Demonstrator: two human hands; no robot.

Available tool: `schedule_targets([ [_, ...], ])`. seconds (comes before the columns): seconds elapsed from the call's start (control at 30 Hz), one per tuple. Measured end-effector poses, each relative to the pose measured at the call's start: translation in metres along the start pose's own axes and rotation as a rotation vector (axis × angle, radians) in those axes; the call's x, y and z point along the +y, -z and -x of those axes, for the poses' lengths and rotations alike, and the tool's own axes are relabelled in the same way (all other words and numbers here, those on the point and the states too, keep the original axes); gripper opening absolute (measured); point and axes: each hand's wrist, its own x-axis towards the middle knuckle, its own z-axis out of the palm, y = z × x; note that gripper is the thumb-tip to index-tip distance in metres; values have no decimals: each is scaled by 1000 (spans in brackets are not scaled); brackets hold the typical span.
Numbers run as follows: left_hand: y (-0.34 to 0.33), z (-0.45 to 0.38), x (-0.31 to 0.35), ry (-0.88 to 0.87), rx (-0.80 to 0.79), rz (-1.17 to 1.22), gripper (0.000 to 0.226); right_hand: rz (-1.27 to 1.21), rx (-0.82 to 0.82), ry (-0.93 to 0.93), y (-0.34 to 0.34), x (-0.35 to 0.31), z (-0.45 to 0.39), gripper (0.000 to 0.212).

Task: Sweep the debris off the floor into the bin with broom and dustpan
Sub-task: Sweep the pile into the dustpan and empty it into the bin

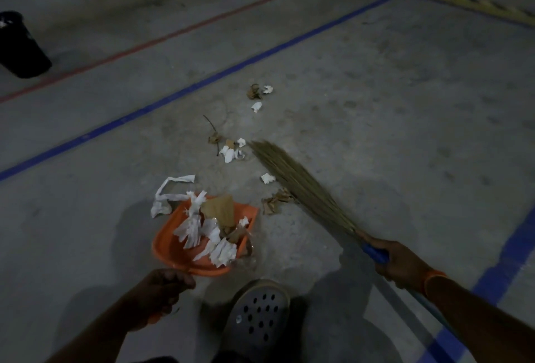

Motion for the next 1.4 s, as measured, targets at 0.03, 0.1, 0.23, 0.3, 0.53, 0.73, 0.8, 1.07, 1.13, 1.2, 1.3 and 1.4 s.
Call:
schedule_targets([
  [0.03,-1,-2,-1,-4,5,-25,18,-1,1,2,-1,-1,-1,74],
  [0.1,0,-7,-2,-9,-11,-55,18,-17,5,3,-3,-1,-4,75],
  [0.23,-6,-6,2,-5,-15,-32,19,-48,15,9,-9,5,-8,80],
  [0.3,-12,-3,5,-4,-1,-42,21,-40,-1,13,-15,8,-11,78],
  [0.53,-19,-17,2,-37,-53,13,21,-99,-94,22,-40,-3,-13,73],
  [0.73,-21,-28,10,-38,-85,-71,17,-156,-205,192,-58,-12,-17,81],
  [0.8,-18,-30,10,-39,-91,-69,17,-185,-257,245,-62,-15,-16,77],
  [1.07,-19,-24,20,-103,-105,32,21,-256,-273,336,-57,-20,-15,72],
  [1.13,-22,-20,26,-107,-88,42,20,-282,-255,351,-53,-22,-15,75],
  [1.2,-24,-15,33,-117,-73,39,17,-299,-225,358,-46,-26,-14,77],
  [1.3,-21,-16,37,-141,-73,61,16,-287,-175,383,-35,-33,-17,79],
  [1.4,-12,-19,38,-140,-61,73,14,-297,-99,315,-23,-42,-23,85],
])
